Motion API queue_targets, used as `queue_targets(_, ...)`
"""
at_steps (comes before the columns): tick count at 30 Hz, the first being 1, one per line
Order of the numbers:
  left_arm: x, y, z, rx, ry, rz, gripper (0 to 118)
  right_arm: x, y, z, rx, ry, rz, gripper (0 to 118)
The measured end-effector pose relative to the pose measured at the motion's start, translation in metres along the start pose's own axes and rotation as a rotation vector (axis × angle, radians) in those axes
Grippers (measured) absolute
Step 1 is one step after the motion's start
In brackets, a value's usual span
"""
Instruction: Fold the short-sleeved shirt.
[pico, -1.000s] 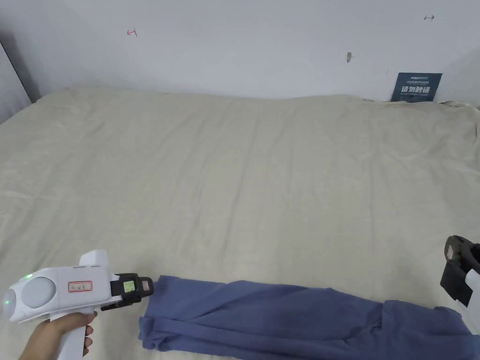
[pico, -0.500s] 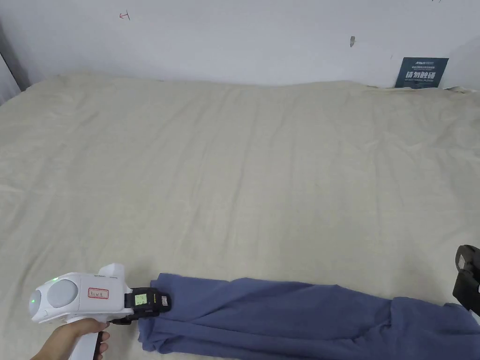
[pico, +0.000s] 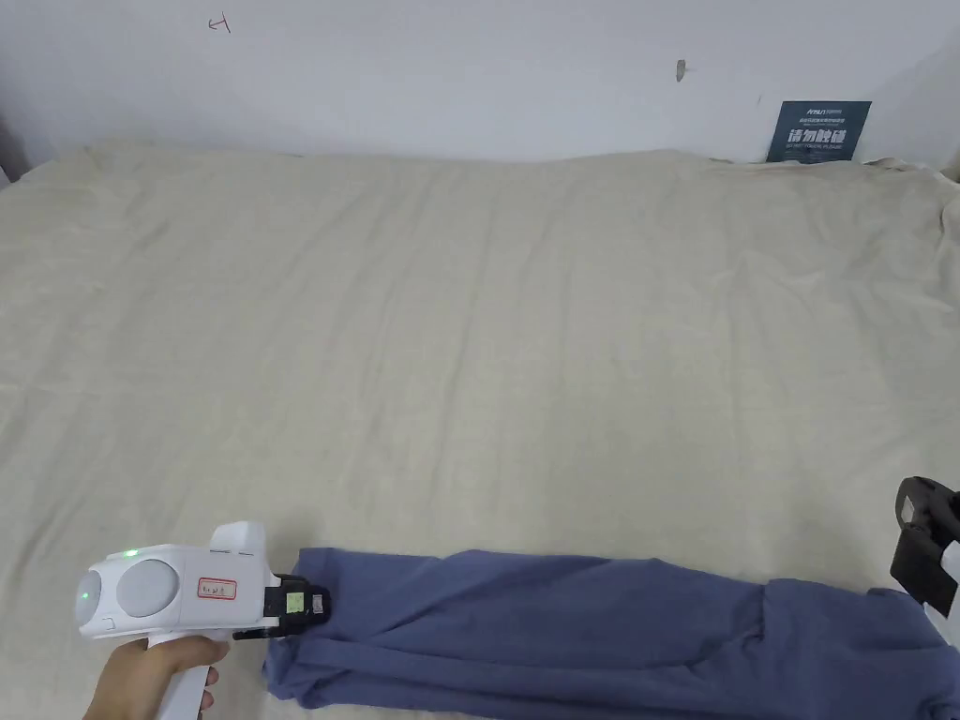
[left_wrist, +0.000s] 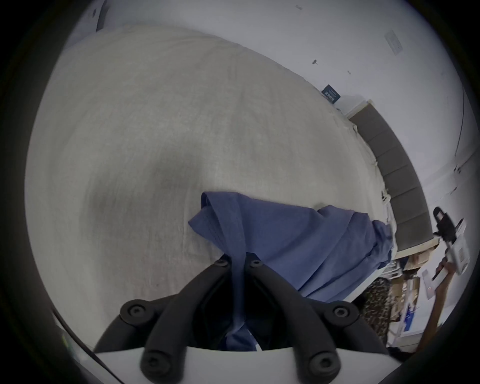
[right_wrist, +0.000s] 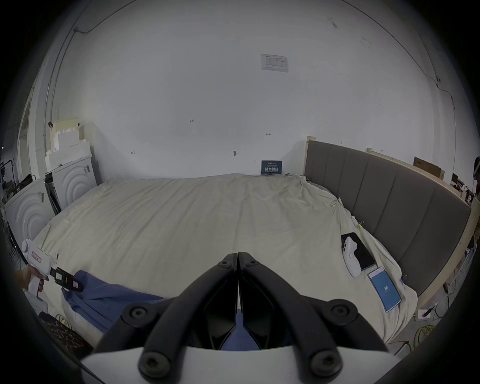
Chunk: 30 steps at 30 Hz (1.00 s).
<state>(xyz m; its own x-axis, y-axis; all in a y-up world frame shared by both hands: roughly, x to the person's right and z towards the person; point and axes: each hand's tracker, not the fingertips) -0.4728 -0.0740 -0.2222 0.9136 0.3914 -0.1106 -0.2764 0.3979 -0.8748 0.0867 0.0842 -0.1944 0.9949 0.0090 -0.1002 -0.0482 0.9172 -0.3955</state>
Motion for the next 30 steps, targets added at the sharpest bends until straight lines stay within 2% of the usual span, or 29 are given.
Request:
queue_targets(7,0.007,0.011,0.045,0.056,-0.003,-0.017,2,0.004,0.006,0.005,0.018,0.004,-0.003,0)
queue_targets(11,0.000,0.015,0.067,0.082,0.057,-0.039,2,0.006,0.009,0.009,0.030,0.006,-0.003,0)
queue_targets(15,-0.018,0.016,0.087,0.097,0.121,0.000,2,0.010,0.010,0.012,0.038,0.015,-0.017,0)
queue_targets(19,-0.002,0.010,0.104,0.082,0.155,0.014,2,0.012,0.010,0.016,0.044,0.020,-0.016,0)
queue_targets(24,0.052,0.012,0.108,0.064,0.176,-0.015,2,0.015,0.008,0.021,0.047,0.025,-0.024,0)
queue_targets(30,0.141,0.020,0.101,0.038,0.035,-0.134,2,0.019,0.005,0.024,0.048,0.035,-0.045,0)
